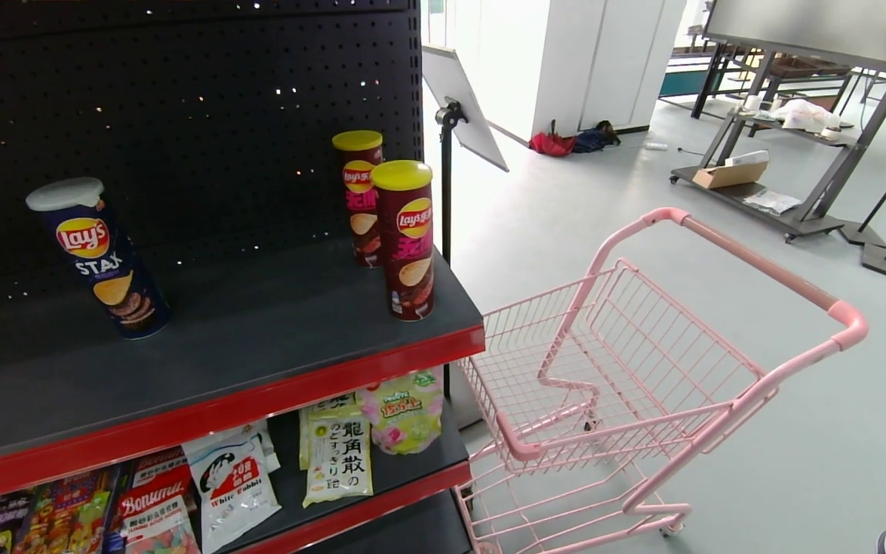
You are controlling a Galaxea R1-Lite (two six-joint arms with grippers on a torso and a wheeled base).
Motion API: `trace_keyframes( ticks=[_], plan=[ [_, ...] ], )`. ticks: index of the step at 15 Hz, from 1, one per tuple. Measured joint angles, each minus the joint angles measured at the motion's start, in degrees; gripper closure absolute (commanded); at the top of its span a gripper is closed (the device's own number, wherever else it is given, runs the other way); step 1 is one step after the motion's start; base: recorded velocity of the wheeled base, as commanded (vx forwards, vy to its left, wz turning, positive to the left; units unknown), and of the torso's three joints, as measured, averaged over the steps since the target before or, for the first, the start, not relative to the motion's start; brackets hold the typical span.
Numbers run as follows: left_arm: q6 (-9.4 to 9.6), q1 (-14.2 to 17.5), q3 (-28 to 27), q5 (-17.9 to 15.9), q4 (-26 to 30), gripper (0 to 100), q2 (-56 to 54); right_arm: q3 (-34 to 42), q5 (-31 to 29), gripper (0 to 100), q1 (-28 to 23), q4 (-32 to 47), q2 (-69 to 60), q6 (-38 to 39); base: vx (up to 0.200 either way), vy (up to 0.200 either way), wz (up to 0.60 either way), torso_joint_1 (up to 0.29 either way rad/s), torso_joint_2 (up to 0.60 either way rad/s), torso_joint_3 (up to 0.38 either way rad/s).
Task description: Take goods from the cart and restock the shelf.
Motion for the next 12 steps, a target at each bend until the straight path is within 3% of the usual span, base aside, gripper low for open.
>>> trace_keyframes(
  ticks=[2,11,12],
  plan=[
    [0.0,0.0,0.0,0.0,0.0,0,0.0,1.3,-0.5,100,-0.1,-0.2,-0.1,-1.1,0.0,0.0,0.0,0.098,-0.23,-0.139],
    [0.04,0.0,0.0,0.0,0.0,0,0.0,4.0,-1.0,100,-0.9,-0.1,-3.9,-3.7,0.0,0.0,0.6,0.009,-0.01,-0.005],
    [0.01,0.0,0.0,0.0,0.0,0,0.0,4.5,-1.0,100,-0.9,-0.1,-4.4,-3.7,0.0,0.0,0.0,0.0,0.0,0.0]
  ],
)
